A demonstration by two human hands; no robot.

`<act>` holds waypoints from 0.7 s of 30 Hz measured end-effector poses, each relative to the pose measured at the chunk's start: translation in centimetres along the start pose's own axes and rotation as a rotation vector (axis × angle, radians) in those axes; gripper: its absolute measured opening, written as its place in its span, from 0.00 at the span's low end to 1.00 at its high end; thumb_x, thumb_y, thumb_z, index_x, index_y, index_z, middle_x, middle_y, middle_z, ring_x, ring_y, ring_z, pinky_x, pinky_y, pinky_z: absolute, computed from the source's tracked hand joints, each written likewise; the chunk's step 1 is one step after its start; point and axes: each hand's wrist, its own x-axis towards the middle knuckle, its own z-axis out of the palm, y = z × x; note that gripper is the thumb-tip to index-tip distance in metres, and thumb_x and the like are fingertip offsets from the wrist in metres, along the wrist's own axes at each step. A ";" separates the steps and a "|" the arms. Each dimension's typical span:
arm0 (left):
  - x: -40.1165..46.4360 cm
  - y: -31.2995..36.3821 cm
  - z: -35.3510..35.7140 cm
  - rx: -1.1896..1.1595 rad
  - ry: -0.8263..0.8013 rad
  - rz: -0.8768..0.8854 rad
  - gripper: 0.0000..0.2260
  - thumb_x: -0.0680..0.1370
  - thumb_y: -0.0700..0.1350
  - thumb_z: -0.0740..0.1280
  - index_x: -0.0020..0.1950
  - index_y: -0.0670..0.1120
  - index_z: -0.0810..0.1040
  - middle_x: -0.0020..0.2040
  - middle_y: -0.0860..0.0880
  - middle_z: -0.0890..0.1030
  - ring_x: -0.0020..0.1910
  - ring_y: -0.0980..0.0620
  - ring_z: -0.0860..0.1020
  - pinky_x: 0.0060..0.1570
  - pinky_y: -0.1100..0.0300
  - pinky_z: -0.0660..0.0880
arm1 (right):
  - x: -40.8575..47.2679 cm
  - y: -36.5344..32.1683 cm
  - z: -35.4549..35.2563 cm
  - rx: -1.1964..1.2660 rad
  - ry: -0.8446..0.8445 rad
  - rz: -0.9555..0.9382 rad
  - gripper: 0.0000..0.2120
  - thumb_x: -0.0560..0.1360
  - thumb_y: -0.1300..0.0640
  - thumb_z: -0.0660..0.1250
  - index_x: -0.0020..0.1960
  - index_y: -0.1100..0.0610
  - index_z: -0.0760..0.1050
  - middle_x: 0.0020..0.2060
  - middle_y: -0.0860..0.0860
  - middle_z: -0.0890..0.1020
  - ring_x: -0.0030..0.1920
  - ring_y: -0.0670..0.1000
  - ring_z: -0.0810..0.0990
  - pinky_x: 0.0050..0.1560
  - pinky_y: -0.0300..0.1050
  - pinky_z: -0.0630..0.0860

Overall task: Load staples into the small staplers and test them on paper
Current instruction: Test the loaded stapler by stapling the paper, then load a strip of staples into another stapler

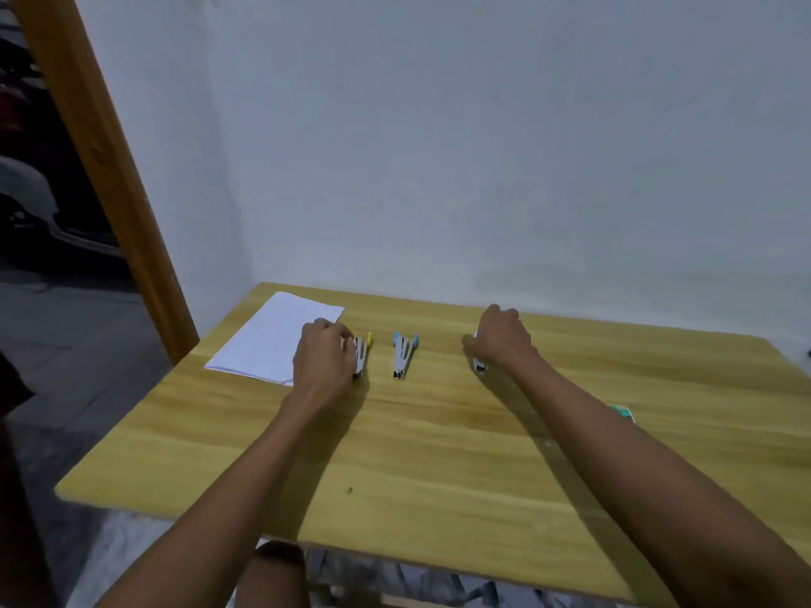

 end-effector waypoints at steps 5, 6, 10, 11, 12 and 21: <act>-0.2 6.0 3.7 -0.411 -0.145 -0.017 0.10 0.78 0.37 0.62 0.50 0.42 0.83 0.48 0.48 0.83 0.48 0.52 0.78 0.44 0.65 0.72 | -1.4 2.8 1.5 0.107 -0.040 -0.104 0.12 0.76 0.50 0.63 0.50 0.59 0.70 0.53 0.59 0.78 0.51 0.61 0.77 0.45 0.48 0.73; -0.3 6.7 4.2 -0.476 -0.173 -0.071 0.11 0.78 0.36 0.62 0.51 0.41 0.83 0.48 0.48 0.83 0.46 0.53 0.79 0.42 0.69 0.72 | -1.7 2.9 1.5 0.154 -0.024 -0.125 0.13 0.76 0.48 0.62 0.49 0.59 0.71 0.50 0.58 0.79 0.48 0.60 0.77 0.43 0.48 0.73; -0.3 8.4 5.9 -0.912 -0.359 -0.412 0.07 0.81 0.37 0.63 0.55 0.40 0.80 0.48 0.43 0.83 0.43 0.49 0.82 0.46 0.61 0.80 | -3.5 2.8 1.8 0.256 0.044 -0.272 0.17 0.74 0.52 0.66 0.60 0.59 0.72 0.45 0.53 0.77 0.45 0.56 0.75 0.40 0.47 0.71; -0.3 8.6 6.0 -0.987 -0.391 -0.450 0.07 0.80 0.40 0.65 0.53 0.39 0.81 0.47 0.42 0.83 0.43 0.49 0.83 0.48 0.59 0.80 | -4.1 2.6 1.9 0.269 0.089 -0.323 0.18 0.75 0.53 0.66 0.62 0.57 0.71 0.44 0.51 0.76 0.44 0.55 0.75 0.39 0.47 0.70; -0.2 8.8 6.0 -1.027 -0.396 -0.449 0.07 0.80 0.42 0.67 0.50 0.40 0.83 0.48 0.42 0.84 0.46 0.48 0.83 0.51 0.58 0.80 | -4.8 2.3 2.1 0.270 0.129 -0.376 0.17 0.76 0.53 0.65 0.63 0.57 0.71 0.45 0.51 0.77 0.44 0.55 0.76 0.38 0.48 0.70; -0.5 8.4 4.6 -0.939 -0.095 -0.302 0.06 0.76 0.42 0.72 0.52 0.43 0.83 0.44 0.51 0.85 0.44 0.57 0.83 0.42 0.67 0.78 | -5.6 2.2 3.7 0.648 0.051 -0.395 0.27 0.76 0.43 0.68 0.71 0.46 0.64 0.50 0.45 0.79 0.46 0.44 0.80 0.47 0.46 0.80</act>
